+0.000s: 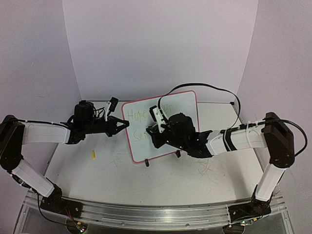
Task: Write a sentence on the whiteboard
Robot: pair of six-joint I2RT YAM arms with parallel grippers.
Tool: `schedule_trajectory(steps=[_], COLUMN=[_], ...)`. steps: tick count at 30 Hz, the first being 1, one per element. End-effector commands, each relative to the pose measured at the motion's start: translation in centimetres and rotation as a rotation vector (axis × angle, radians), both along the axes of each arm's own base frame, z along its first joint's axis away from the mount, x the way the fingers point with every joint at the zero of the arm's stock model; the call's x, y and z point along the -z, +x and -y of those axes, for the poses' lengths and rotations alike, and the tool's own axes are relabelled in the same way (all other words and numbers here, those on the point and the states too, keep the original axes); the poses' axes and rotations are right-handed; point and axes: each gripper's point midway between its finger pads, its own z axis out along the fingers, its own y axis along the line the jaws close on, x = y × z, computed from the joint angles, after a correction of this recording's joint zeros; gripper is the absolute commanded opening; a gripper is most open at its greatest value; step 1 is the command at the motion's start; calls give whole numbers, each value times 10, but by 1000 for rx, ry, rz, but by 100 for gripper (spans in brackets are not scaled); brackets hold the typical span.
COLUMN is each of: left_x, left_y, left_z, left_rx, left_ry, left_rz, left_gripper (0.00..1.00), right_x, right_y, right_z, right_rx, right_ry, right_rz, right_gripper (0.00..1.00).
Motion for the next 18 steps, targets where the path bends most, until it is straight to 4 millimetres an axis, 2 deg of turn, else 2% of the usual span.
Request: schedule_trajectory(steps=[1,6,12,18], left_x=[3,5,4,5], left_y=[21,20,20,20], left_z=[-11,-11,-11,-11], left_rx=[-84,-82,-82,-82], left_ry=[97,98,99,100], left_rz=[95,93,94,91], left_gripper=[0,0,0,0], right_x=[-22,-33,-43,-34], right_y=[19,3,-4,-6], right_z=[10,10,21,8], right_rx=[84,14,14,-37], right_ry=[40,72,88,81], right_rz=[51,42,57,43], right_gripper=[0,0,0,0])
